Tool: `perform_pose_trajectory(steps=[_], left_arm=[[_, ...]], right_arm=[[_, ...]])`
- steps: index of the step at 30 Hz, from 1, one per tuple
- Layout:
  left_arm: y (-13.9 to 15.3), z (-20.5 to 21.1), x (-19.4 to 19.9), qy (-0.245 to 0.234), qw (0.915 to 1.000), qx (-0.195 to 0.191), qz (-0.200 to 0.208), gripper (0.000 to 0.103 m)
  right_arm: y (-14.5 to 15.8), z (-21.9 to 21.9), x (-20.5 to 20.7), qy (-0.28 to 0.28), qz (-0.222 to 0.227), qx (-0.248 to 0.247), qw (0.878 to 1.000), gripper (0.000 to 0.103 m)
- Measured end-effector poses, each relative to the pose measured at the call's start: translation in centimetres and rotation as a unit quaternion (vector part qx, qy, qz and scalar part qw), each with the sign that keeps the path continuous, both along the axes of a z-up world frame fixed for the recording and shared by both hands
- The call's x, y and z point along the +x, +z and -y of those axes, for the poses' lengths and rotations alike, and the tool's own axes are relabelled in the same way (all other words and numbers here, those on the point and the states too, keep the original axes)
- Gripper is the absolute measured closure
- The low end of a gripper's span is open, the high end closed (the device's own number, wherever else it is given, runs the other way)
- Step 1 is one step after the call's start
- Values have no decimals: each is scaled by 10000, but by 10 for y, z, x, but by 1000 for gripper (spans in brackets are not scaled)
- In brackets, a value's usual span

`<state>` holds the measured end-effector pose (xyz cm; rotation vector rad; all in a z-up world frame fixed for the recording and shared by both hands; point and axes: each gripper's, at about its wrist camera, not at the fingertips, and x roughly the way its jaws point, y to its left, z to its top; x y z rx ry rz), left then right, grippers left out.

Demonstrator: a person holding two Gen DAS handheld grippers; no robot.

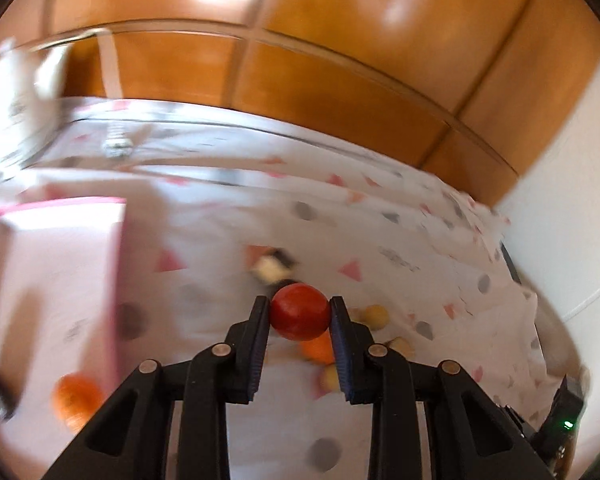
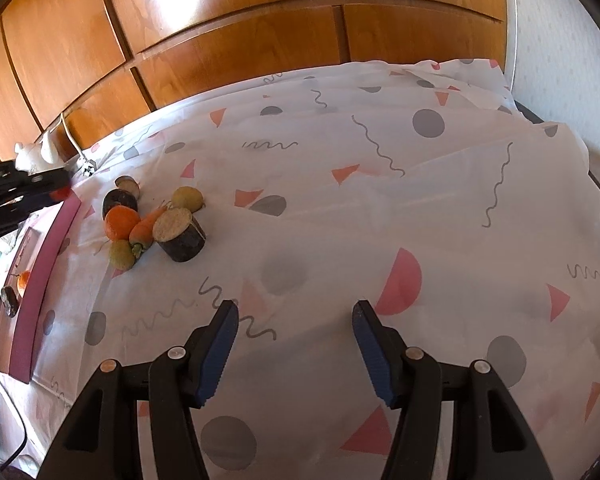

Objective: Organize fruits
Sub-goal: 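Carry the tomato into the tray and open the left gripper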

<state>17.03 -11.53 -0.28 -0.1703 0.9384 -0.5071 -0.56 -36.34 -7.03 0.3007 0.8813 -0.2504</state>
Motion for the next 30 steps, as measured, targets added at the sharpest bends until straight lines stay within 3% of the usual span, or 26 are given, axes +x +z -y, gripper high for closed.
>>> perform_pose_trajectory(steps=[6,13,19,24,28,30], left_arm=[[5,-74,-4,993,9950,-86,82,73],[-15,-143,15,2069,9781,-39,-245,73],[-23,-165,26,2494,9681,176,-185,73],[-27,-170,32,2591,9653,302,-147,73],[-28,-170,29,2682,9627,322,-148,53],[-27,-170,22,2710,9619,354,-109,53]], right_arm=[[-2,-6,-1,14,-27,-90,10000,43],[-2,-17,-1,101,-74,-204,9997,43],[-3,-19,-1,121,-156,-296,9994,43],[-2,-20,0,121,-200,-319,9992,43],[-3,-21,0,120,-221,-336,9991,43],[-3,-21,0,119,-223,-342,9991,43]])
